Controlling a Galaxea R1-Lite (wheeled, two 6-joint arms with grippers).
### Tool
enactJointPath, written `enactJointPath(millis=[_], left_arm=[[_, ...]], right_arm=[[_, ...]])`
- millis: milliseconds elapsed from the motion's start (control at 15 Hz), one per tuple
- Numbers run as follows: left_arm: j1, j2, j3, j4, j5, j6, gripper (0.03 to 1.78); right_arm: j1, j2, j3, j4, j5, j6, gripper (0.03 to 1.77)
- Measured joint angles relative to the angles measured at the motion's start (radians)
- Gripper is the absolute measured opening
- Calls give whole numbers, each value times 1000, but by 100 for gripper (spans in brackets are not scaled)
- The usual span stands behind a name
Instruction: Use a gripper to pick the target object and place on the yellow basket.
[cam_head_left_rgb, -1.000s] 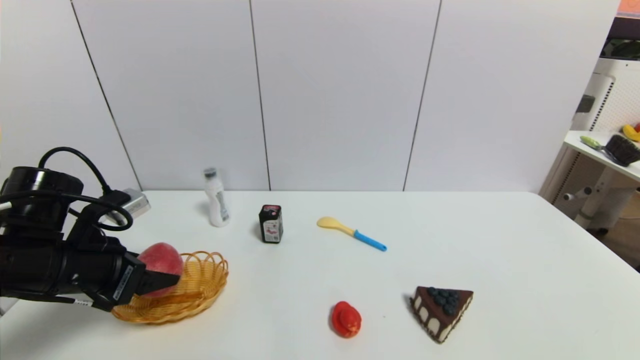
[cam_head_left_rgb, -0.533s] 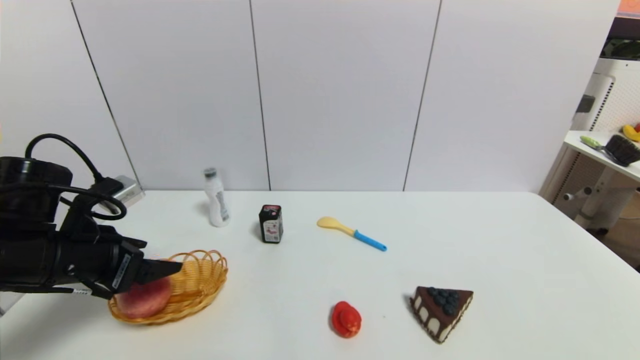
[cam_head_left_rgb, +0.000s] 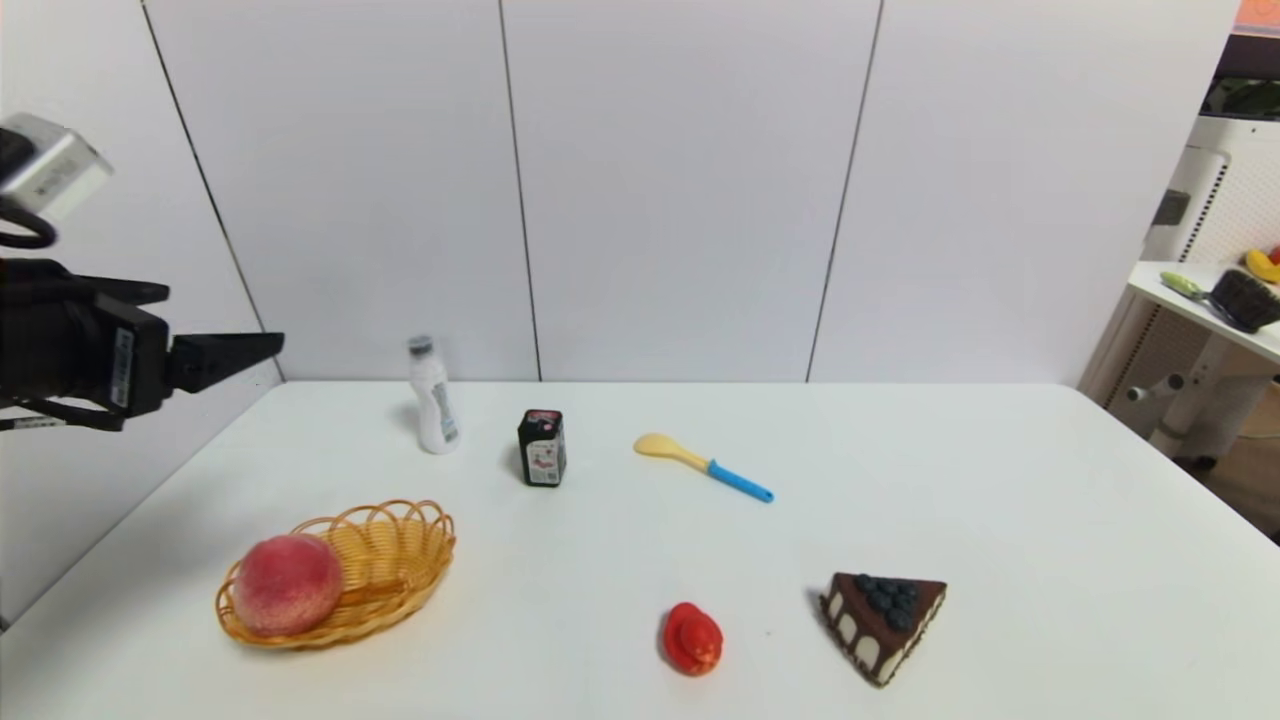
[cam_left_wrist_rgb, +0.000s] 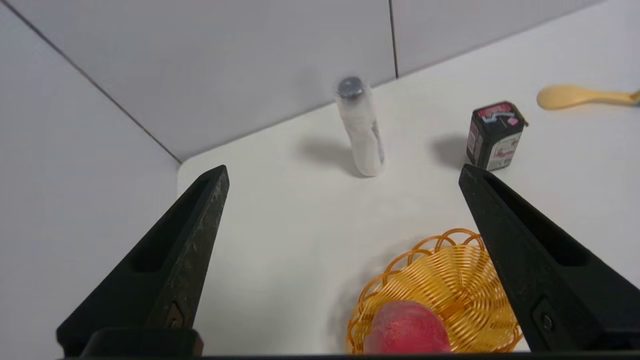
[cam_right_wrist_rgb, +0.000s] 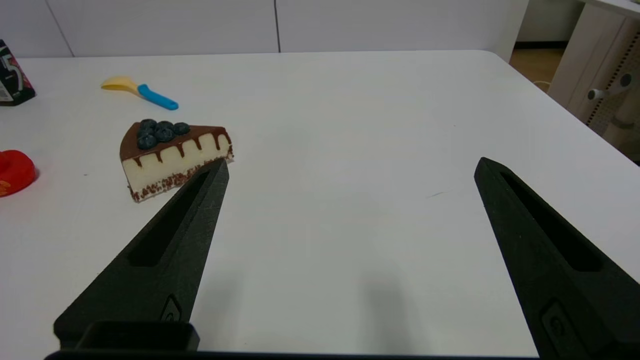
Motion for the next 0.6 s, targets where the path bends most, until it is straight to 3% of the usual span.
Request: enactJointPath(millis=[267, 600], left_arm=[[2, -271, 198, 5, 32, -72, 167], [1, -749, 656, 5, 149, -136, 169]], right_arm=[[0, 0, 0, 0, 0, 0, 170], [0, 0, 0, 0, 0, 0, 170]])
